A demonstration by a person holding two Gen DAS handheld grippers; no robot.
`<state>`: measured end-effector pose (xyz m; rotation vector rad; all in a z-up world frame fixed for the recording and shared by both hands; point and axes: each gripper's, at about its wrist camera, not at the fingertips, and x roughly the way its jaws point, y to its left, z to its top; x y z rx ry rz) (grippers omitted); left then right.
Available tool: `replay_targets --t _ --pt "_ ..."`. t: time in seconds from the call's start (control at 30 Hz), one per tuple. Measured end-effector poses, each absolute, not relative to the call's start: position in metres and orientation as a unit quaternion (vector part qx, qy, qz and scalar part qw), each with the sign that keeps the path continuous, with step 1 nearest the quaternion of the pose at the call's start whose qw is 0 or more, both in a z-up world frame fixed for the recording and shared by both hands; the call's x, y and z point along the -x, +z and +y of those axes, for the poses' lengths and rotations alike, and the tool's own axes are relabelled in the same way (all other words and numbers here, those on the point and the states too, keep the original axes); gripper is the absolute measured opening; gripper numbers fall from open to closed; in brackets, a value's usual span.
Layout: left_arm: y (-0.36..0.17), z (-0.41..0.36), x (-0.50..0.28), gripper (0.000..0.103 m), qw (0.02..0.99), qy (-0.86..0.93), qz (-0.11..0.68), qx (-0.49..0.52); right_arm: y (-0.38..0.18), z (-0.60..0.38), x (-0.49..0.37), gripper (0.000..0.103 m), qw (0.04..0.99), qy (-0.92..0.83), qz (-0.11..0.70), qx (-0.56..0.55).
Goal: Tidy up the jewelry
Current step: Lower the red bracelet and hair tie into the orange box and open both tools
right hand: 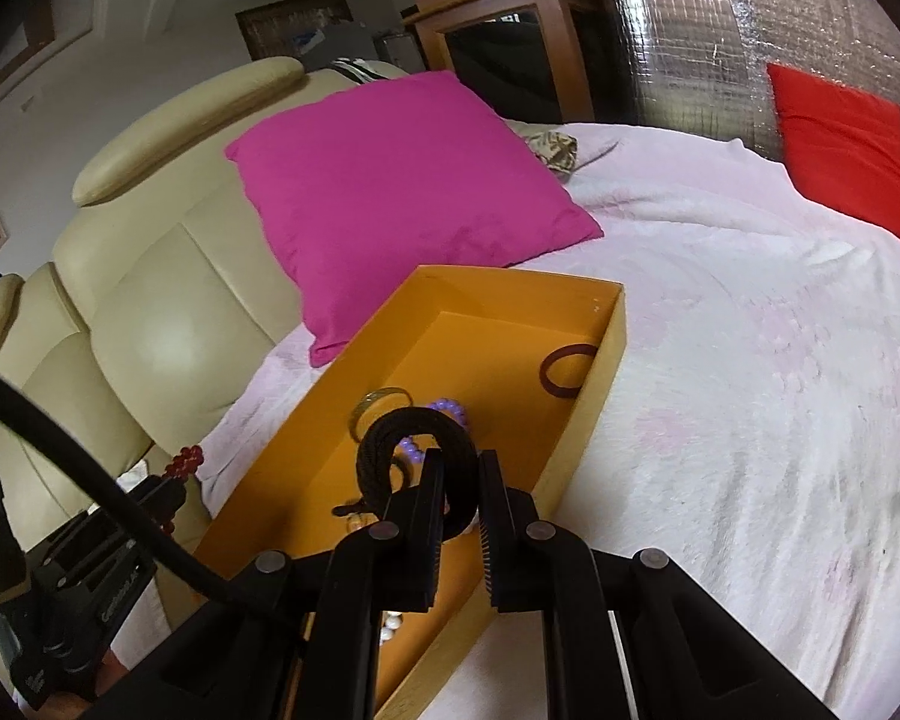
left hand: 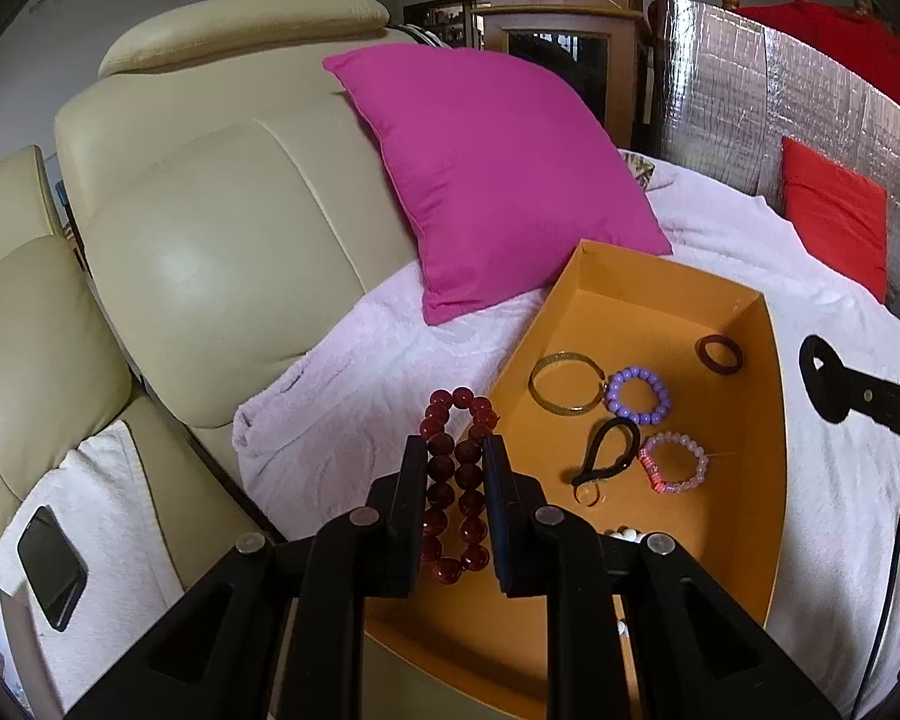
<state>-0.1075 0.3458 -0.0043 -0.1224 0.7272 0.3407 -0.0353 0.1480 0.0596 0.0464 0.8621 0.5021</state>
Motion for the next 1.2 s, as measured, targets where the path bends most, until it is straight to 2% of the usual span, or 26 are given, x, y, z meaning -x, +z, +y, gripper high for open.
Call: replay_targets --t 0.77,1.2 --pt "-0.052 0.336 0.079 0.019 0.899 0.142 0.411 0.055 0.031 0.169 -0.028 0.012 0.876 0.206 0.435 0.017" --pt "-0.063 0.334 0.070 0.019 0.894 0.141 0.423 0.049 0.017 0.177 -0.041 0.012 0.876 0.198 0.438 0.032"
